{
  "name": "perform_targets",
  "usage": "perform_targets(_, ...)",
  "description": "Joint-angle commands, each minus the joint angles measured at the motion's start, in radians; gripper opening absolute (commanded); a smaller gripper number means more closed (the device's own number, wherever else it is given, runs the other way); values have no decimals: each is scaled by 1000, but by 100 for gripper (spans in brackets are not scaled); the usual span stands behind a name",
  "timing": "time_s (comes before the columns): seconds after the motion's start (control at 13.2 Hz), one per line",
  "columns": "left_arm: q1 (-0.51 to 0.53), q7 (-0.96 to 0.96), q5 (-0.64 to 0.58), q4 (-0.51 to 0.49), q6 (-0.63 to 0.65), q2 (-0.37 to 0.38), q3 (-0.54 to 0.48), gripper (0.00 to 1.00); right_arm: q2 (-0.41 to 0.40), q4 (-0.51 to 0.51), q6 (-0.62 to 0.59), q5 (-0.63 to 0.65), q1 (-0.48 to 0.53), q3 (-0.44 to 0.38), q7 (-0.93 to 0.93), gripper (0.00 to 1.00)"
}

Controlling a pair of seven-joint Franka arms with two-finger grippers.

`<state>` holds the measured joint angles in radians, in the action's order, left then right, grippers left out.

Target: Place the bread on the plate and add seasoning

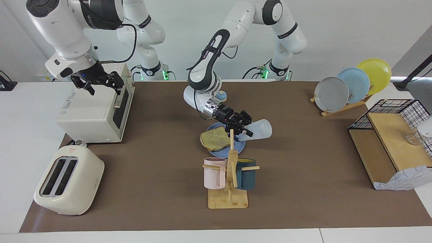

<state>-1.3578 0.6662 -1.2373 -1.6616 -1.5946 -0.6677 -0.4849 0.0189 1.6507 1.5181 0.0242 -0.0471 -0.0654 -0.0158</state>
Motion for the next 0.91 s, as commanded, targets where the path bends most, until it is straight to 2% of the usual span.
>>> perform_targets(0.0, -30, 3, 25, 10, 25, -12, -14, 0, 19, 23, 19, 0, 4, 2, -24, 100)
perform_targets(0.53, 83, 1, -34, 10, -53, -20, -17, 0, 19, 23, 19, 0, 6, 1, -26, 100)
perform_targets(0.83, 65, 3, -19, 13, -54, -20, -15, 0, 19, 23, 17, -1, 6, 1, -24, 100)
